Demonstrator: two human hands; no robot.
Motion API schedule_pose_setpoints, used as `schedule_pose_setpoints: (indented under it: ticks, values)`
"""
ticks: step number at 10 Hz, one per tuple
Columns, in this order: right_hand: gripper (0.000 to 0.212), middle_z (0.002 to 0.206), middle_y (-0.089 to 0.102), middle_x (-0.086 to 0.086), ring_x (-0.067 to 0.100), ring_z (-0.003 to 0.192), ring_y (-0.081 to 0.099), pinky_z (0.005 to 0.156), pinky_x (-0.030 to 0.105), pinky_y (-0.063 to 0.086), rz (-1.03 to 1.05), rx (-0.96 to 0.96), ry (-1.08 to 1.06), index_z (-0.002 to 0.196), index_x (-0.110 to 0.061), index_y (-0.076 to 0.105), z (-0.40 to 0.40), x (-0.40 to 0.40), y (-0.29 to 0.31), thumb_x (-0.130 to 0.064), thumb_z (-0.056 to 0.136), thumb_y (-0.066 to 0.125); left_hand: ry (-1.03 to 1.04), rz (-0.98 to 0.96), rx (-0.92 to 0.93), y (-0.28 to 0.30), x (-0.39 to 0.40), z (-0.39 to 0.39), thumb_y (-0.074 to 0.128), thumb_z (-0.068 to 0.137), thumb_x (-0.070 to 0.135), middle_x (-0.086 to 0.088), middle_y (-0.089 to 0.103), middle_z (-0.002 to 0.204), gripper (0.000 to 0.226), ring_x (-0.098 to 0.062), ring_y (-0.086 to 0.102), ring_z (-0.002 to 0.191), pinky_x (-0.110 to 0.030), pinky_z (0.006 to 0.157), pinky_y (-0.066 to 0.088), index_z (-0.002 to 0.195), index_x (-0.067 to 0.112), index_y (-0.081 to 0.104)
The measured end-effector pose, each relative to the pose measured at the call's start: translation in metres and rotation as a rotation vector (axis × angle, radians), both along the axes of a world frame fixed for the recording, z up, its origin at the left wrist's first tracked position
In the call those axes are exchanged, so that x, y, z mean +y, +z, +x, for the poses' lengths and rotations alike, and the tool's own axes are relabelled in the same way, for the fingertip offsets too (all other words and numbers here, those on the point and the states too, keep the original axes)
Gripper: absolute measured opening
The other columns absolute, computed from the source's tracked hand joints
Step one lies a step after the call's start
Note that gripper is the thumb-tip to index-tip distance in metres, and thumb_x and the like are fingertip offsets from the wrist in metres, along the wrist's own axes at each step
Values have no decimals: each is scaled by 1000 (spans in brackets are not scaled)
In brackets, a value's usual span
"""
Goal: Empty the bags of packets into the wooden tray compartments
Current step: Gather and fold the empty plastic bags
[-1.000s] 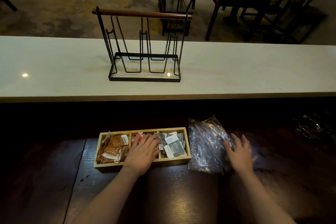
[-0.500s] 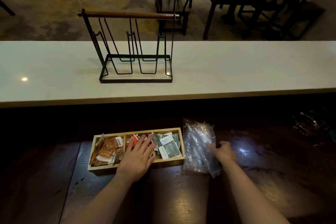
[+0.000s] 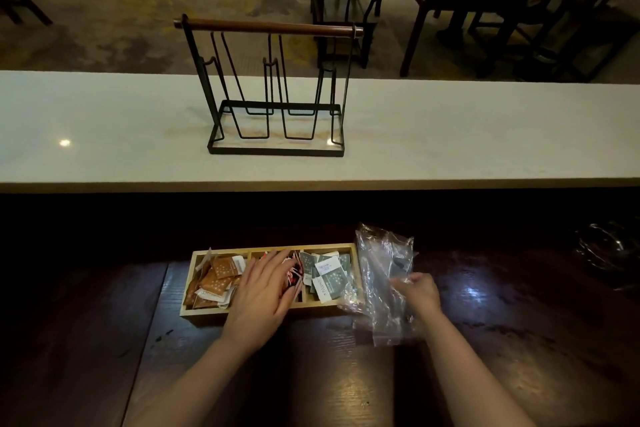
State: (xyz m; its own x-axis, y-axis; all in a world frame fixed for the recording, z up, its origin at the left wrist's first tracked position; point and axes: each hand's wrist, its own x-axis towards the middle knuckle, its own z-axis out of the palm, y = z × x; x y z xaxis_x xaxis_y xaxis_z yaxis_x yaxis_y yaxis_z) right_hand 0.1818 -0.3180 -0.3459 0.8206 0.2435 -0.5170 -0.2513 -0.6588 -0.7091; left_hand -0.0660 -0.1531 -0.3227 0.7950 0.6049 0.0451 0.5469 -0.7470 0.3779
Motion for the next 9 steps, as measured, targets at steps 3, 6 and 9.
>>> schedule_pose_setpoints:
  ticks: [3,6,9]
  values:
    - [28,98,71,12,13,75,68,63,20,54,530,76,254,110,-13,62,-39,-5,109,0,85,62,120,-327,-184,35,-33,-37,30,89,53,19,40,137,43,4,26,131,-29,113,24,123,37,49]
    - [19,73,65,-2,2,66,59,61,12,46,643,80,495,89,-14,74,-103,18,153,-6,91,57,480,-1514,-770,163,-38,-24,38,90,58,5,61,128,57,-18,55,123,-24,86,49,132,22,54]
    - [25,76,65,4,0,58,56,53,12,45,650,-44,251,80,-8,69,-136,27,163,-20,95,53,407,-966,-815,167,-57,-27,44,96,24,2,72,91,19,-5,69,74,-17,59,53,97,22,63]
